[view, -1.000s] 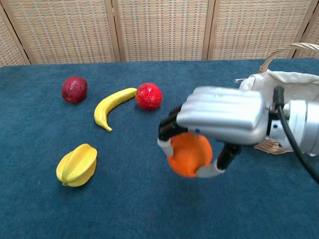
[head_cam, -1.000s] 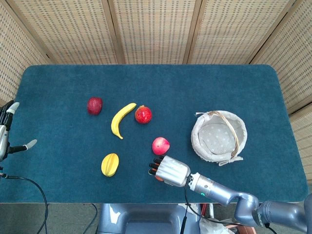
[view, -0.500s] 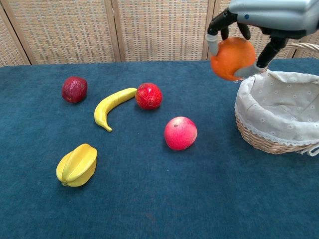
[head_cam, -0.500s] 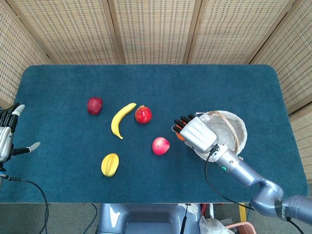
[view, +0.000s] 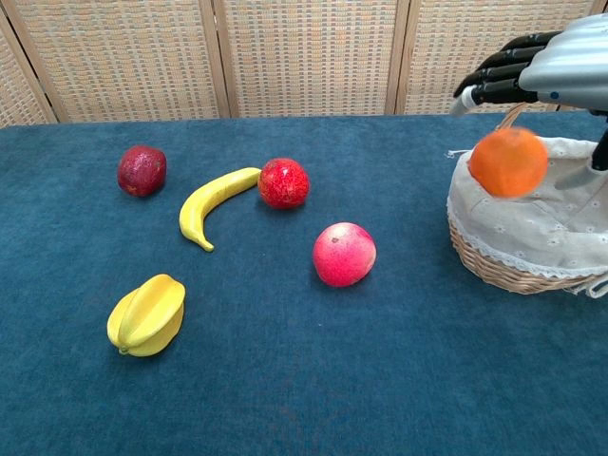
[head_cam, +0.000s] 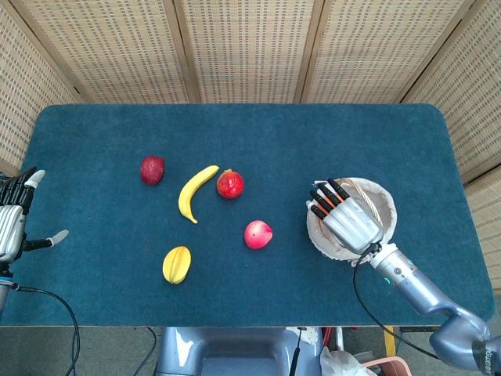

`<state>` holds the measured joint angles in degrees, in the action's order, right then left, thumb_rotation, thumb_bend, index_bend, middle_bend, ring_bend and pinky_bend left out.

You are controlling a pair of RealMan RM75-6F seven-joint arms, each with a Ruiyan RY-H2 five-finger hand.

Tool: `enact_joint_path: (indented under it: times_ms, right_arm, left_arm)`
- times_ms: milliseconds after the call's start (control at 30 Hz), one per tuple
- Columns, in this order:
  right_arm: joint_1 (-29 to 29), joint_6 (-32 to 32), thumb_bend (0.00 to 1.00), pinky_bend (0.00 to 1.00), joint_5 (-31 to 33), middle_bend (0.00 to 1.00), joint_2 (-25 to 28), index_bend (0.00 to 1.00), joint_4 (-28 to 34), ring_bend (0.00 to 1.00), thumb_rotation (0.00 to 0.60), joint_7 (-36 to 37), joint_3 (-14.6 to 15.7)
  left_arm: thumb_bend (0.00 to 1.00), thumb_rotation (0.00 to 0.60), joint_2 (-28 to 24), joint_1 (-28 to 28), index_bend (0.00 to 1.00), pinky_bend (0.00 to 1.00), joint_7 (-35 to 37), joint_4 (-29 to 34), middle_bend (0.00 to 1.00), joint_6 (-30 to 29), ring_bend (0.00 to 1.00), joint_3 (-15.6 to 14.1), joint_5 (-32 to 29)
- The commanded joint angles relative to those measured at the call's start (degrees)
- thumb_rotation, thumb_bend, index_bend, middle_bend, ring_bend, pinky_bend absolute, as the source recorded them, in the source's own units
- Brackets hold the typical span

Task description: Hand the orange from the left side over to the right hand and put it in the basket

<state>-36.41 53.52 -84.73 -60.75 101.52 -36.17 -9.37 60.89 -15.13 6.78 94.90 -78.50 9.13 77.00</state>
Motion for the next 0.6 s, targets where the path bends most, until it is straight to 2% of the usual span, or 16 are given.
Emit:
enact_joint_path:
  times_ms: [33, 200, 367, 433, 500, 600]
  right_arm:
    - [1.4, 2.7, 0.02, 0.00, 1.3, 0.00, 1.5, 0.00, 3.7, 0.00, 0.600, -2.9, -0.2]
    - [3.4, 6.9, 0.02, 0.00, -1.3, 0.00, 4.5, 0.00, 7.2, 0.00, 0.600, -0.6, 0.1]
    - [8.2, 15.4, 0.02, 0.00, -7.8, 0.00, 8.1, 0.00, 8.0, 0.00, 0.600, 6.5, 1.9]
    - [11.0, 20.7, 0.02, 0.00, -10.9, 0.00, 8.3, 0.00, 5.9, 0.00, 0.600, 12.2, 3.1]
    - [15.4, 29.6, 0.02, 0.00, -14.1, 0.00, 6.1, 0.00, 0.1, 0.00, 0.600, 20.3, 4.4]
    - [19.1, 36.5, 0.02, 0.00, -15.3, 0.00, 2.4, 0.00, -6.5, 0.00, 0.600, 24.9, 5.3]
  left_arm:
    - [0.00, 0.600, 0.0, 0.0, 0.00, 0.00, 0.0, 0.0, 0.00, 0.1, 0.00, 0.0, 0.0]
    - [0.00, 0.600, -0.2, 0.1, 0.00, 0.00, 0.3, 0.2, 0.00, 0.2, 0.00, -0.1, 0.3]
    - [0.00, 0.600, -0.4, 0.7, 0.00, 0.00, 0.3, 0.6, 0.00, -0.7, 0.00, -0.5, 1.4]
    - [0.00, 0.600, -0.4, 1.1, 0.00, 0.00, 0.3, 0.8, 0.00, -1.3, 0.00, -0.8, 1.9]
    - [0.00, 0.600, -0.3, 2.0, 0.00, 0.00, 0.1, 1.0, 0.00, -2.5, 0.00, -1.4, 2.7]
    - [0.00, 0.600, 0.0, 2.9, 0.00, 0.00, 0.2, 0.5, 0.00, -3.7, 0.00, -1.9, 3.5]
